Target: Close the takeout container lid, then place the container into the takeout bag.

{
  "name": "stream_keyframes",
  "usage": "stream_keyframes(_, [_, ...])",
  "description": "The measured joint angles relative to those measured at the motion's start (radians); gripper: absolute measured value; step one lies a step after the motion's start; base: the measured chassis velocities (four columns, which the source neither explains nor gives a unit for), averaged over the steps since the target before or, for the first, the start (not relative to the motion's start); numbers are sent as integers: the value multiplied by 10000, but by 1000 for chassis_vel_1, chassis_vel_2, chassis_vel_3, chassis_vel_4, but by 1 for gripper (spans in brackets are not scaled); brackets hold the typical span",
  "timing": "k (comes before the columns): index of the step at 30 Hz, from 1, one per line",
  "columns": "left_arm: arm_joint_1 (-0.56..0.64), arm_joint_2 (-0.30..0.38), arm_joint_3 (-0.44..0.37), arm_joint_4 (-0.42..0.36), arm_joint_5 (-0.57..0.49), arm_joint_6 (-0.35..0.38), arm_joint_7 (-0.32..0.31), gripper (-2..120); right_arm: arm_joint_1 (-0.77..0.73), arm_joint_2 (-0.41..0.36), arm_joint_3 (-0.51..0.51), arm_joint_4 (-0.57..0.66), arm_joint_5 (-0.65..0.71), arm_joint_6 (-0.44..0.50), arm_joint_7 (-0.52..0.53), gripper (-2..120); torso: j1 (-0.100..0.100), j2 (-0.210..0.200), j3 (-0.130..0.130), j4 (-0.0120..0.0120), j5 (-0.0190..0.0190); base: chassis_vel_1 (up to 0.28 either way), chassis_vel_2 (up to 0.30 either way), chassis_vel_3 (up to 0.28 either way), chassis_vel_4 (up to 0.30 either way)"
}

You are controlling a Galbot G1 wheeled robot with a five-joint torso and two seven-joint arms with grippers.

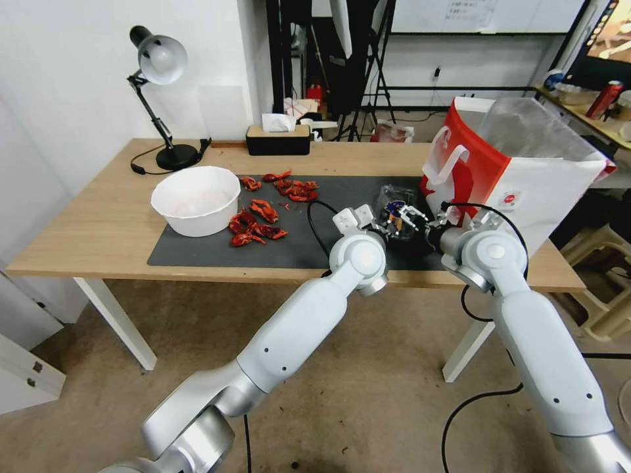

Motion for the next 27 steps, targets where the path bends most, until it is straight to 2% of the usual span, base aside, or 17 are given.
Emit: stream_keyframes(27, [5, 0, 17, -16, -12, -44, -8, 0, 889, 156, -438, -871, 336, -633, 274, 100, -3, 2, -2, -3, -4, 0, 0, 0, 0])
